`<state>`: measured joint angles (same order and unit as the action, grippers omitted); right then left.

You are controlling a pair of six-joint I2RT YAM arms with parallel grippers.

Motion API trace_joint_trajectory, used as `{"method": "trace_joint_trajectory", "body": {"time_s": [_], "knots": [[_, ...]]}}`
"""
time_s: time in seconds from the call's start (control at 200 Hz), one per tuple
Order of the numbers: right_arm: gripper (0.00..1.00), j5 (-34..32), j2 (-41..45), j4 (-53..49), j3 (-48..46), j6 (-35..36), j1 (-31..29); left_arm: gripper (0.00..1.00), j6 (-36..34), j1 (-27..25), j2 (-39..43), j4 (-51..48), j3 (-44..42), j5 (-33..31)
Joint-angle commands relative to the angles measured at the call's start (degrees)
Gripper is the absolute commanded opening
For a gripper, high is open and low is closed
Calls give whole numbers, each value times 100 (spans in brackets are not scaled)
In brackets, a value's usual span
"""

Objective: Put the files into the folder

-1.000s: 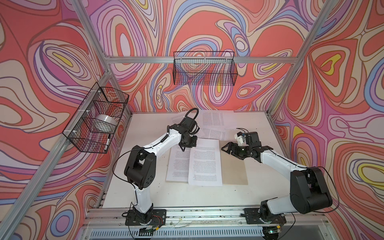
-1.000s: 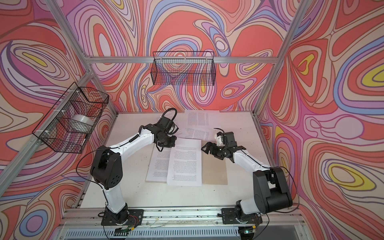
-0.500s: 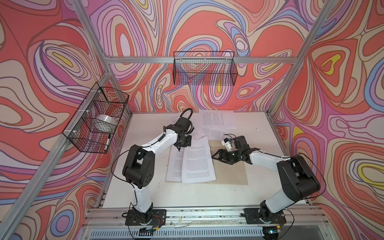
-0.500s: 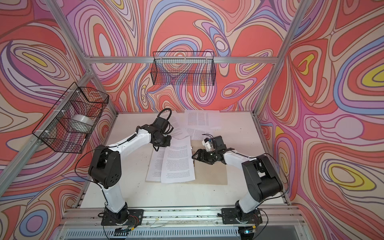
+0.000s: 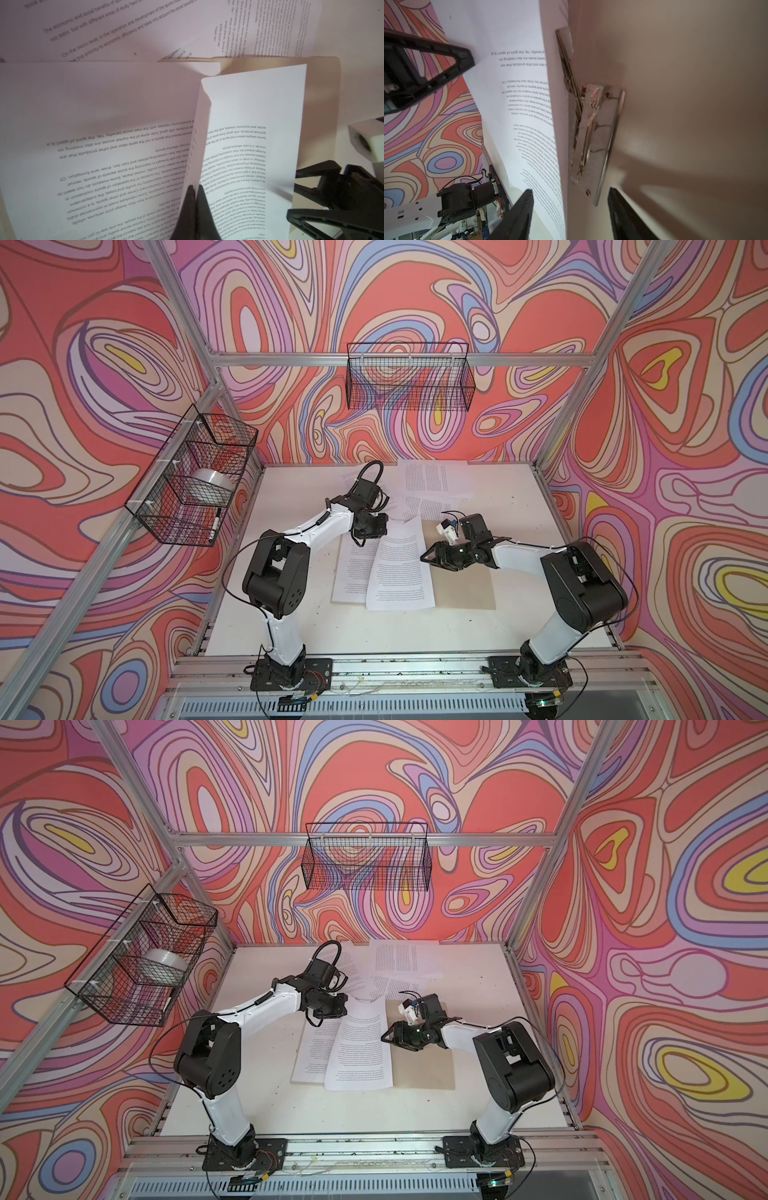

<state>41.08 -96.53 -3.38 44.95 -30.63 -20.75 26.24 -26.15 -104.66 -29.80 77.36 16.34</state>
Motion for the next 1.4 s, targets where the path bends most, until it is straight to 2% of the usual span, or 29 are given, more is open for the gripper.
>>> {"method": "trace_joint_trajectory", "body": {"time_s": [0.0, 0.18, 0.28, 0.436, 0.561, 0.631, 0.726, 0.786, 0.916, 1.001, 1.072, 1.157, 1.207, 1.277, 1.312, 1.392], "knots": [[56, 80, 58, 22, -142, 1, -34, 0, 165, 38, 282, 211, 33, 206], [50, 148, 144, 222, -364, -141, -30, 0, 340, 36, 210, 228, 68, 186], [40, 305, 100, 458, -439, -304, -43, 0, 410, 39, 174, 329, 18, 259], [35, 486, 117, 714, -486, -471, -51, 0, 524, 47, 201, 517, -107, 386], [21, 568, 97, 726, -482, -529, -69, 0, 601, 44, 201, 566, -142, 426], [17, 550, 177, 721, -538, -570, -69, 0, 607, 48, 225, 535, -141, 395], [9, 501, 412, 581, -601, -578, -69, 0, 621, 68, 291, 525, -151, 378], [0, 431, 587, 345, -587, -520, -68, 0, 644, 90, 347, 561, -168, 442], [0, 177, 1193, -414, -359, -307, -36, 0, 781, 265, 557, 579, -214, 633], [0, -52, 1720, -1000, -156, -188, 232, 25, 851, 415, 864, 664, -372, 668], [0, -109, 2098, -1527, -36, -50, 753, 51, 878, 517, 1186, 626, -503, 589], [0, -241, 2151, -2435, 176, 422, 1361, 75, 852, 601, 1587, 373, -597, 367], [0, -472, 2089, -2994, 304, 765, 1718, 84, 815, 635, 1806, 247, -648, 333], [0, -1081, 2101, -3429, 438, 1088, 1837, 94, 712, 669, 2072, 19, -670, 367], [0, -1427, 2098, -3535, 450, 1175, 1838, 96, 639, 689, 2196, -88, -676, 366], [0, -1562, 1964, -3756, 512, 1278, 1838, 97, 551, 738, 2477, -301, -720, 422]]}}
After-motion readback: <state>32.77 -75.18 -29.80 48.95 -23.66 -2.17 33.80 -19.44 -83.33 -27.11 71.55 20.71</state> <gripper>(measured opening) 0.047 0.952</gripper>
